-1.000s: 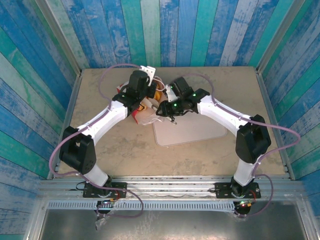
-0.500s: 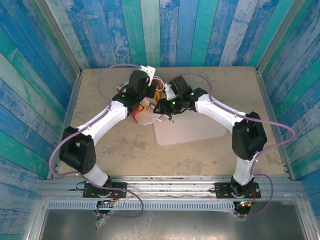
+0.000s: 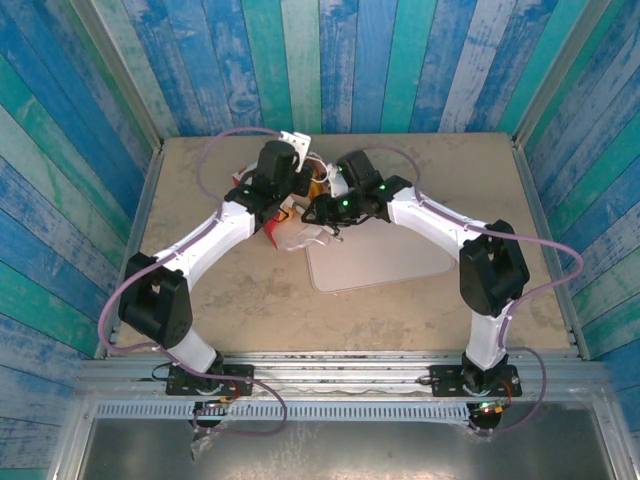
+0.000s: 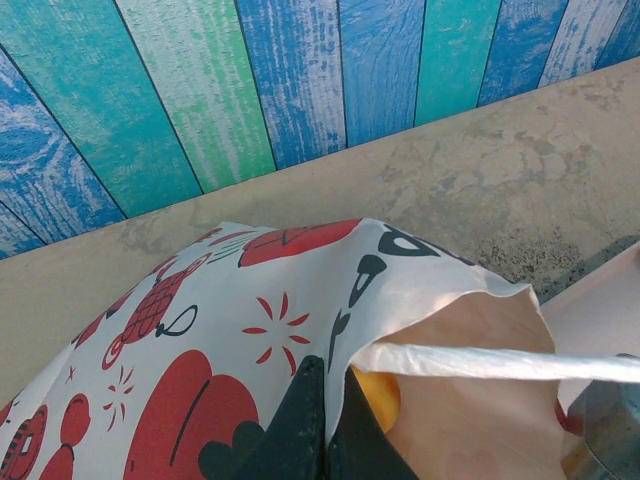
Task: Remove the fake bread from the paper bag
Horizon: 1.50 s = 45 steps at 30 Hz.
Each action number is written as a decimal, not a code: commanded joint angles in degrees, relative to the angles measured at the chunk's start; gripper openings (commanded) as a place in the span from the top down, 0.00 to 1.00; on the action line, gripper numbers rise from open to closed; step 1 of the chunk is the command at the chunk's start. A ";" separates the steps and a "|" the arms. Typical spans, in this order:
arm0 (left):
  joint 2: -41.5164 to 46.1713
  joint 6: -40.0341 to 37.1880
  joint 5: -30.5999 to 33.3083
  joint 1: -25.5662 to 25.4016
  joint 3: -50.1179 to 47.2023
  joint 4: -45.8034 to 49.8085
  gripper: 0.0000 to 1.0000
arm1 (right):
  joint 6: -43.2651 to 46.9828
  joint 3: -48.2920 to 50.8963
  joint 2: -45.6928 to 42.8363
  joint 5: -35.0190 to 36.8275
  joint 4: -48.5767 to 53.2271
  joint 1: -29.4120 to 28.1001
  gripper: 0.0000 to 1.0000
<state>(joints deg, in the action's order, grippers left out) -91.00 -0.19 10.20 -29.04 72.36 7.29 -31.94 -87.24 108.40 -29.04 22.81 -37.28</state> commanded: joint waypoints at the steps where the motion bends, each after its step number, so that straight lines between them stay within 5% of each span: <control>1: 1.50 0.10 -0.38 -0.05 0.79 -2.90 0.97 | -0.40 -1.09 1.02 -2.41 -3.36 0.28 0.44; 6: 1.47 0.10 -0.34 -0.03 0.78 -2.94 0.97 | -0.75 -1.61 1.97 -1.61 -3.01 0.25 0.46; 24: 1.40 0.79 6.02 -0.05 -0.70 -3.98 0.97 | -0.63 2.82 -5.62 1.66 -1.78 -0.42 0.81; 45: 2.67 1.72 10.81 -0.05 -2.33 -5.98 0.97 | 0.67 12.97 -23.03 10.47 6.40 -0.36 0.83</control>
<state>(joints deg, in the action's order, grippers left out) -90.96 0.93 19.22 -28.99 70.08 3.86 -32.12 -75.16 88.66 -19.84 28.82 -37.43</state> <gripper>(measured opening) 0.048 0.299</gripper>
